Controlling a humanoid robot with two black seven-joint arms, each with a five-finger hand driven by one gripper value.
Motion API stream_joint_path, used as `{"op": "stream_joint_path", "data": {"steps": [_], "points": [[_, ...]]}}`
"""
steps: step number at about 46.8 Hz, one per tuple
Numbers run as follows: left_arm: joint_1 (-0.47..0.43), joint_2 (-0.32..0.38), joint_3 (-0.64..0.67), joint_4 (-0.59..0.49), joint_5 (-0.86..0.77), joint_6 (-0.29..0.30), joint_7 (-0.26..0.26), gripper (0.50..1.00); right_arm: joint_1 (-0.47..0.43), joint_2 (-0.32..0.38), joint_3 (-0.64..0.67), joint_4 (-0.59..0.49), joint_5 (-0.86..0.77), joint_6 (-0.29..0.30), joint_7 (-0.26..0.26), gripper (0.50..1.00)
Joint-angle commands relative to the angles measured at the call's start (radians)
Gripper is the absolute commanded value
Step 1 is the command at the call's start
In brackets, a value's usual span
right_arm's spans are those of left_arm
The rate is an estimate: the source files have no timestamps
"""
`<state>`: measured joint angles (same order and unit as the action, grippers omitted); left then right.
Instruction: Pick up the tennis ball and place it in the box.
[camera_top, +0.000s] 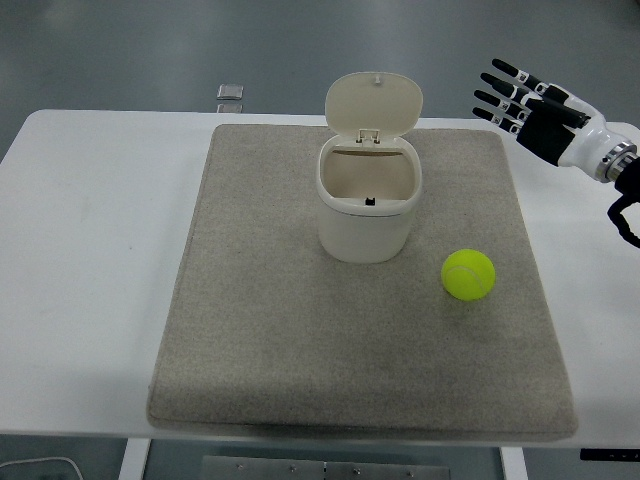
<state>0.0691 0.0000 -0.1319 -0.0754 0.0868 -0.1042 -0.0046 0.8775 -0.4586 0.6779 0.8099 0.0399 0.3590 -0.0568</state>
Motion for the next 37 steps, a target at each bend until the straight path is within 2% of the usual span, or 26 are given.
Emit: {"op": "stream_joint_path", "data": {"steps": [1, 32, 37], "points": [[0.000, 0.000, 0.000, 0.000, -0.001, 0.000, 0.000, 0.992, 0.000, 0.000, -0.001, 0.000, -0.002, 0.002, 0.000, 0.915], [-0.015, 0.000, 0.000, -0.011, 0.001, 0.000, 0.000, 0.992, 0.005, -0.037, -0.001, -0.002, -0.012, 0.015, 0.000, 0.917], [-0.015, 0.000, 0.002, -0.011, -0.001, 0.000, 0.000, 0.992, 0.000, -0.037, -0.001, 0.000, -0.011, 0.041, 0.000, 0.917]]}}
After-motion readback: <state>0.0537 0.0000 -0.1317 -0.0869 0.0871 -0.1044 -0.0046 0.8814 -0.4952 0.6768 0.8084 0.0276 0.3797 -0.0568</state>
